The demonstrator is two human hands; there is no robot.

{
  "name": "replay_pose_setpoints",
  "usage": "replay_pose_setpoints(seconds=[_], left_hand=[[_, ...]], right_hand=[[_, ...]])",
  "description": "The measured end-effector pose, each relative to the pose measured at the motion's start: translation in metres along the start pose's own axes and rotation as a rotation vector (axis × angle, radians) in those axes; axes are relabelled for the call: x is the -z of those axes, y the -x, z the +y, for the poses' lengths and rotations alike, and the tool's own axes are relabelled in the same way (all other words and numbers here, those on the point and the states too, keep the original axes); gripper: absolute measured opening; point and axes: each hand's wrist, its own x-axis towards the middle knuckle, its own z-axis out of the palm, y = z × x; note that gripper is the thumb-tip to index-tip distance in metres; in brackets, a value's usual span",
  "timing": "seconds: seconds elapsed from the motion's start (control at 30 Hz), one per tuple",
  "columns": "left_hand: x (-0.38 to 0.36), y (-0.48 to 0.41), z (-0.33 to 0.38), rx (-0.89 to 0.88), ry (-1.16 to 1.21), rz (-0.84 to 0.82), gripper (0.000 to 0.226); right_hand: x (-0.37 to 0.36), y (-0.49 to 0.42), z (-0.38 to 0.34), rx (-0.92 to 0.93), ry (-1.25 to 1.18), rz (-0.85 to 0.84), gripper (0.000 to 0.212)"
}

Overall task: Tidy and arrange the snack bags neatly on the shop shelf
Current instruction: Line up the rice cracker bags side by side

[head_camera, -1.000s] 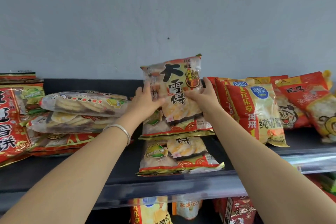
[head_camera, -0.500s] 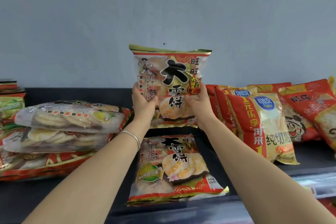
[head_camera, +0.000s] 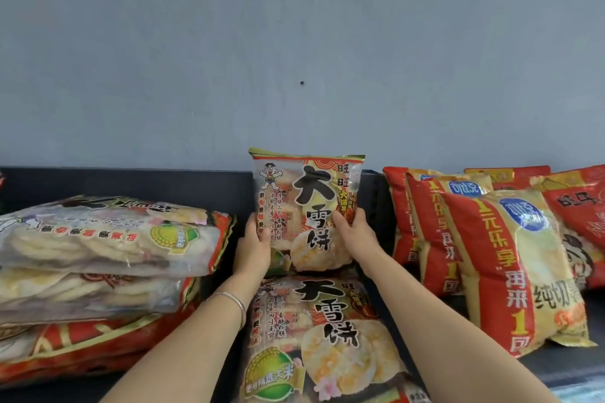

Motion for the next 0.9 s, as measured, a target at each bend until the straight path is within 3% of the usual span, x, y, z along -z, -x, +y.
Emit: replay_pose_setpoints(seconds=[0.23,0.37,0.5,0.7,0.9], left_hand=[[0.002,0.002,0.003,0.05,-0.197,-0.016,0.045],[0.002,0.011,0.011,0.206,-0.188,-0.048,0.069],[0.006,0.029,0.017,0.208,-0.237,-0.025,0.083],[0.017,0.056,0.028,0.136,-0.258,-0.081,0.082],[0.03,0.087,0.021,0.232,-0.309,-0.192,0.078]], right_hand=[[-0.003,-0.002,-0.002,-0.079,0.145,0.0,0.053],[-0.005,0.002,0.002,-0.177,0.14,-0.024,0.058],[0.002,0.015,0.001,-0.164,0.228,-0.04,0.075],[0.02,0.049,0.0,-0.138,0.348,-0.079,0.077],[0.037,0.087,0.005,-0.177,0.501,-0.232,0.067]])
